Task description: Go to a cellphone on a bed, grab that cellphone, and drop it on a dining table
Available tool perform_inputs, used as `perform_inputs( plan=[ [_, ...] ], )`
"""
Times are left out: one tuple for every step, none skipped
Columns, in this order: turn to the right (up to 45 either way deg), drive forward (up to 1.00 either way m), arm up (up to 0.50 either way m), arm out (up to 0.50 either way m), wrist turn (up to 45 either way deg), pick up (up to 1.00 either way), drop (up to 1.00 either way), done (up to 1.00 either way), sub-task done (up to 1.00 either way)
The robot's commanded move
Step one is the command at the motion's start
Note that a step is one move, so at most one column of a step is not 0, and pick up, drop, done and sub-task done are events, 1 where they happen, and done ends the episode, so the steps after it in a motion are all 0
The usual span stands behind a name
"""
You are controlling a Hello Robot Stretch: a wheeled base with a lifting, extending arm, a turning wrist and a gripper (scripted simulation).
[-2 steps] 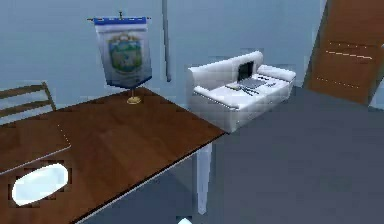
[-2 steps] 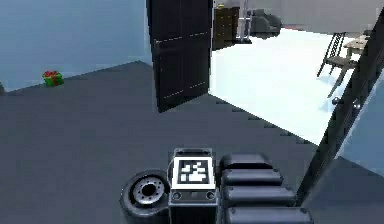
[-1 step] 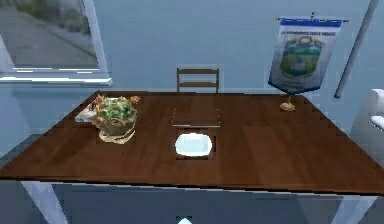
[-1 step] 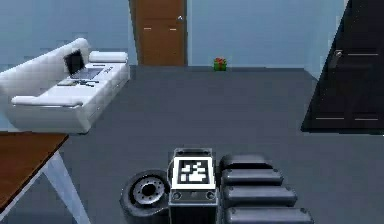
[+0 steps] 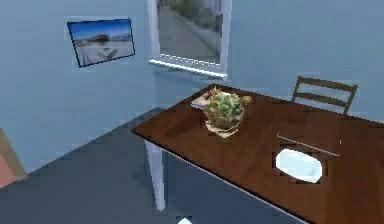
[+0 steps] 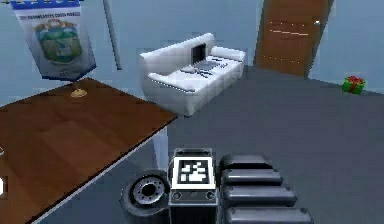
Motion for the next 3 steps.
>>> perform_inputs(
  plan=[
    [45.0, 0.00, 0.00, 0.00, 0.0, 0.00, 0.00, 0.00, 0.00],
    [33.0, 0.00, 0.00, 0.00, 0.0, 0.00, 0.00, 0.00, 0.00],
    [-45.0, 0.00, 0.00, 0.00, 0.0, 0.00, 0.00, 0.00, 0.00]
  ],
)
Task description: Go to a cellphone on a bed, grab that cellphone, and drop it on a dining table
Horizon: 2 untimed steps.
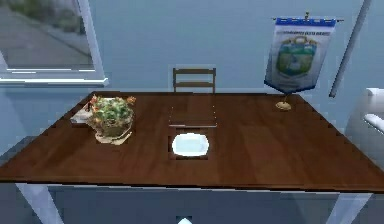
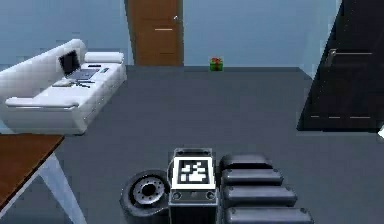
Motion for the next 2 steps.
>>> perform_inputs(
  plan=[
    [-30.0, 0.00, 0.00, 0.00, 0.0, 0.00, 0.00, 0.00, 0.00],
    [45.0, 0.00, 0.00, 0.00, 0.0, 0.00, 0.00, 0.00, 0.00]
  ],
)
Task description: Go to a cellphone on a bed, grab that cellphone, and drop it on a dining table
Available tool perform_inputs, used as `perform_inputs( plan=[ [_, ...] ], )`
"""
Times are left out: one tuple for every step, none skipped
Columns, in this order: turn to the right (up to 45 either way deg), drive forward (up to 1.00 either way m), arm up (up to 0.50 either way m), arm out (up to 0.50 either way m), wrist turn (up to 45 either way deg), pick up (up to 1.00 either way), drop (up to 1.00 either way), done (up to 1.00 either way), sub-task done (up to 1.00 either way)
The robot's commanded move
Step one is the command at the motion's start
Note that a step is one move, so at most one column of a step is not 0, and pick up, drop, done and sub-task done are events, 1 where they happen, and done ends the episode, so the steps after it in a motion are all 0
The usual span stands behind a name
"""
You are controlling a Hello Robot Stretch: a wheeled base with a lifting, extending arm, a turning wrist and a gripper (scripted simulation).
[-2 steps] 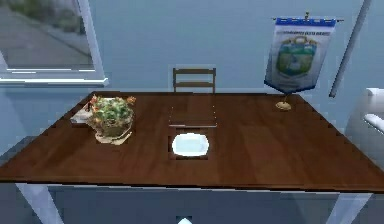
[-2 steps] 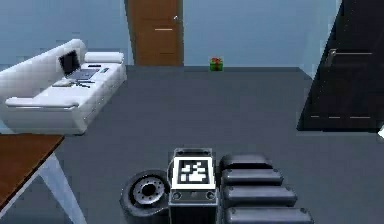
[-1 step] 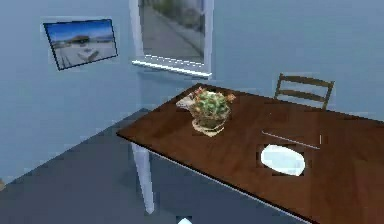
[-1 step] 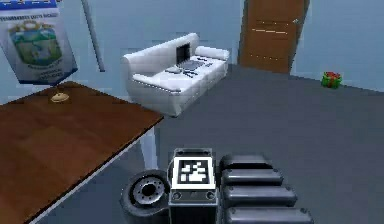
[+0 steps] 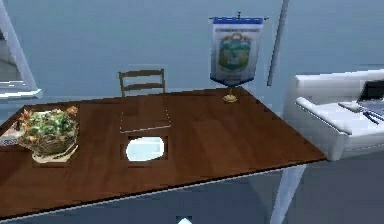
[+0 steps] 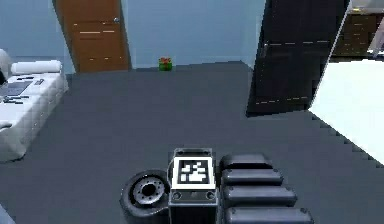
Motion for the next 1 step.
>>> perform_inputs(
  plan=[
    [18.0, 0.00, 0.00, 0.00, 0.0, 0.00, 0.00, 0.00, 0.00]
  ],
)
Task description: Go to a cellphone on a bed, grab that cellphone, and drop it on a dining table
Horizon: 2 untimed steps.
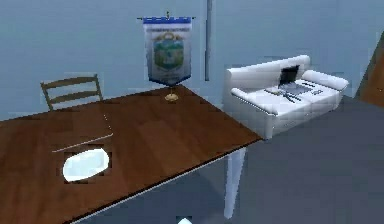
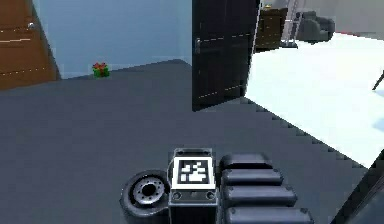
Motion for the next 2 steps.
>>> perform_inputs(
  plan=[
    [3.0, 0.00, 0.00, 0.00, 0.0, 0.00, 0.00, 0.00, 0.00],
    [-33.0, 0.00, 0.00, 0.00, 0.0, 0.00, 0.00, 0.00, 0.00]
  ],
)
